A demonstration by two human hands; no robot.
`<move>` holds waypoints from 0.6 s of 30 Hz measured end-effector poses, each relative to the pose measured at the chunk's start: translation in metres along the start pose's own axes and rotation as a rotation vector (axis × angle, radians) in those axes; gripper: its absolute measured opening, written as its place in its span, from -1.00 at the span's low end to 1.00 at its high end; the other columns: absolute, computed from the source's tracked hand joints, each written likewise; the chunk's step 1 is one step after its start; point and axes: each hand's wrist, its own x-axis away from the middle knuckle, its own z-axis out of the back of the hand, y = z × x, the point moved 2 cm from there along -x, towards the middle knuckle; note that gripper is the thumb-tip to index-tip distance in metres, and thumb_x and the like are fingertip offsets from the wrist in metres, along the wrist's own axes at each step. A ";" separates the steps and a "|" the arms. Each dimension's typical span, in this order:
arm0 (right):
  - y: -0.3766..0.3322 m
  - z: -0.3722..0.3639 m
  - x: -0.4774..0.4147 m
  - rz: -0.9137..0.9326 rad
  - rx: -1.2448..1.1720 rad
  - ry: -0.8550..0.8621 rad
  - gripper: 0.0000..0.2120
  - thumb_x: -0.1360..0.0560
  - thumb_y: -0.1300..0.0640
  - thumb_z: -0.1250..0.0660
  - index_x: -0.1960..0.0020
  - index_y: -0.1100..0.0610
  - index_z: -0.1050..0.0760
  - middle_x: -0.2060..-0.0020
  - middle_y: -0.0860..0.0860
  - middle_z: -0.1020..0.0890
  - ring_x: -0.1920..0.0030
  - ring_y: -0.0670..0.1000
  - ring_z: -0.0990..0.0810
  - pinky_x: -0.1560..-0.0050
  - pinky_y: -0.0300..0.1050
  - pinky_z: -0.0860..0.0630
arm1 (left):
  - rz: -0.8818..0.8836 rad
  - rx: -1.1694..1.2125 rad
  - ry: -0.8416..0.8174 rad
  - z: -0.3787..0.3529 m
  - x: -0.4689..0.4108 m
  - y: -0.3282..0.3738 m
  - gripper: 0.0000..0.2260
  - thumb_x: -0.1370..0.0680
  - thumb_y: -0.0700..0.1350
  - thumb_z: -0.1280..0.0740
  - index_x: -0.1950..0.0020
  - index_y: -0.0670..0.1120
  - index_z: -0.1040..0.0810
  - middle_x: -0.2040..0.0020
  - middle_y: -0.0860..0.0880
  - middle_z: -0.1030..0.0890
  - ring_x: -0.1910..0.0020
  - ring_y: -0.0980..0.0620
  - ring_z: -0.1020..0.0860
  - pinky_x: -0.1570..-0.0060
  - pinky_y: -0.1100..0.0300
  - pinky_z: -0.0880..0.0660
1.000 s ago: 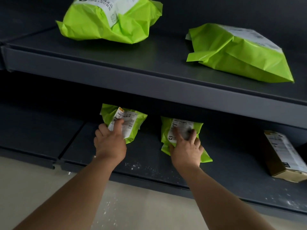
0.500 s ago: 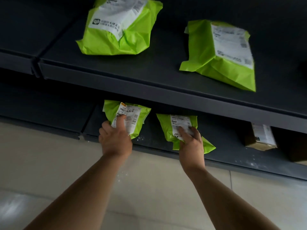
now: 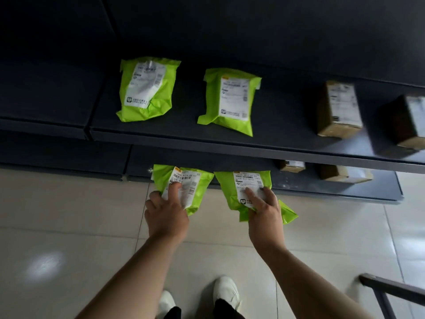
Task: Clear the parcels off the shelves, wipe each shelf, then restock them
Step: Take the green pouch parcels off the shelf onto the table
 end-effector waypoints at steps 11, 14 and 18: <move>-0.040 0.169 0.100 -0.169 -0.069 0.134 -0.38 -0.42 0.43 -0.27 -0.38 -0.06 -0.46 -0.46 0.12 -0.27 -0.38 0.17 -0.30 -0.37 -0.11 -0.24 | -0.119 0.023 -0.115 0.127 0.102 0.083 -0.42 -0.53 -0.06 -0.32 -0.46 0.13 -0.13 -0.27 -0.20 -0.23 -0.20 -0.21 -0.27 -0.22 0.02 -0.26; -0.048 0.220 0.125 -0.213 -0.099 0.222 -0.40 -0.44 0.44 -0.26 -0.36 -0.04 -0.48 -0.47 0.13 -0.26 -0.41 0.16 -0.28 -0.36 -0.18 -0.19 | -0.194 0.038 -0.103 0.164 0.128 0.109 -0.41 -0.51 -0.09 -0.34 -0.46 0.12 -0.15 -0.29 -0.21 -0.21 -0.25 -0.23 -0.25 -0.26 -0.01 -0.25; -0.053 0.282 0.158 -0.313 -0.179 0.334 -0.44 -0.49 0.41 -0.25 -0.36 -0.06 -0.47 -0.49 0.10 -0.22 -0.46 0.11 -0.22 -0.37 -0.25 -0.11 | -0.294 0.055 -0.098 0.210 0.160 0.148 -0.43 -0.51 -0.12 -0.32 -0.43 0.15 -0.16 -0.30 -0.20 -0.19 -0.24 -0.23 -0.24 -0.28 -0.07 -0.24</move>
